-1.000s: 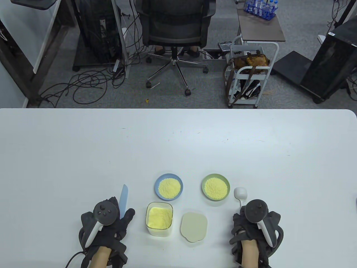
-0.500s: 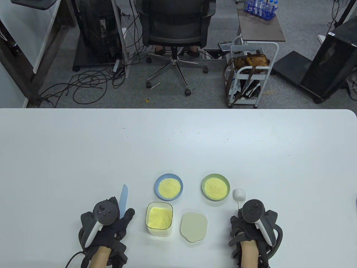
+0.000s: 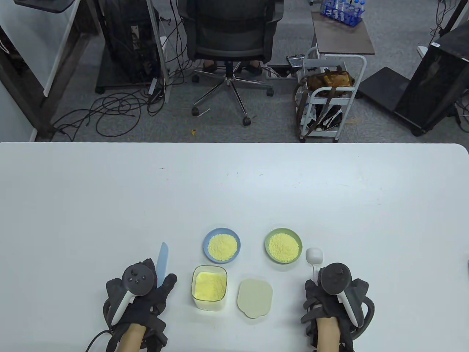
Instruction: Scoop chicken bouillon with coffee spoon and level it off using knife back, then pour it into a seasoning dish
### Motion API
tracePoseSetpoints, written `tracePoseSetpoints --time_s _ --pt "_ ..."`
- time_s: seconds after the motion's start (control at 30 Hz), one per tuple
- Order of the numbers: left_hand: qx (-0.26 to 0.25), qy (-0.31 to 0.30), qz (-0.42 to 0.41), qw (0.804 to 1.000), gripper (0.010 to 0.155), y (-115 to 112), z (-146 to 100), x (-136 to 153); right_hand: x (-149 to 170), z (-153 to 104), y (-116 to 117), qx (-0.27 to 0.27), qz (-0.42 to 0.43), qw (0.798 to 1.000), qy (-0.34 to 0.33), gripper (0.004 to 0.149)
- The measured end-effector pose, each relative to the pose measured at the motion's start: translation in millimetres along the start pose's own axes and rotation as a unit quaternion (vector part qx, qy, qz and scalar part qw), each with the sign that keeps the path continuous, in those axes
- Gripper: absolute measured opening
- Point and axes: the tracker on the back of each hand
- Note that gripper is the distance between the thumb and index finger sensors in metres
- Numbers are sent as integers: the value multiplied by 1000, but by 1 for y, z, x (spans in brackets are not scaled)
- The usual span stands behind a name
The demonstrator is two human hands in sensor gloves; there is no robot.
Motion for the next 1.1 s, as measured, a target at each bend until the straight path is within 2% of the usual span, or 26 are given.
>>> tracePoseSetpoints --time_s 0.13,0.2,0.3,0.4,0.57,0.67,0.77,0.97,1.1 --pt "0 0 0 1000 91 0 0 0 -15 -13 -12 84 -18 995 -54 83" --pt "0 0 0 1000 92 0 0 0 -23 -19 -12 75 -17 993 -88 96" --pt "-3 2 4 1000 91 1 0 0 -46 -28 -3 8 -60 986 -155 106" --pt "-3 3 2 1000 91 1 0 0 -74 -39 15 -73 -106 968 -218 107" --pt "-2 3 0 1000 92 1 0 0 -106 -57 44 -142 -187 933 -273 107" --pt "-2 2 -1 1000 92 1 0 0 -117 -62 60 -145 -230 917 -291 107" --pt "-3 1 -5 1000 92 2 -1 0 -120 -60 75 -178 -269 903 -285 107" --pt "-7 -1 -8 1000 92 2 -1 0 -116 -50 90 -214 -264 900 -274 101" --pt "-9 -1 -8 1000 92 3 0 1 -116 -45 91 -198 -235 910 -277 95"
Point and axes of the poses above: the tracker on the back of each hand, its own x axis roughly to the little-finger side, its own z axis roughly from the wrist to the fingertips, y = z × x, and after that the axes turned 2 degrees about -x, right-handed
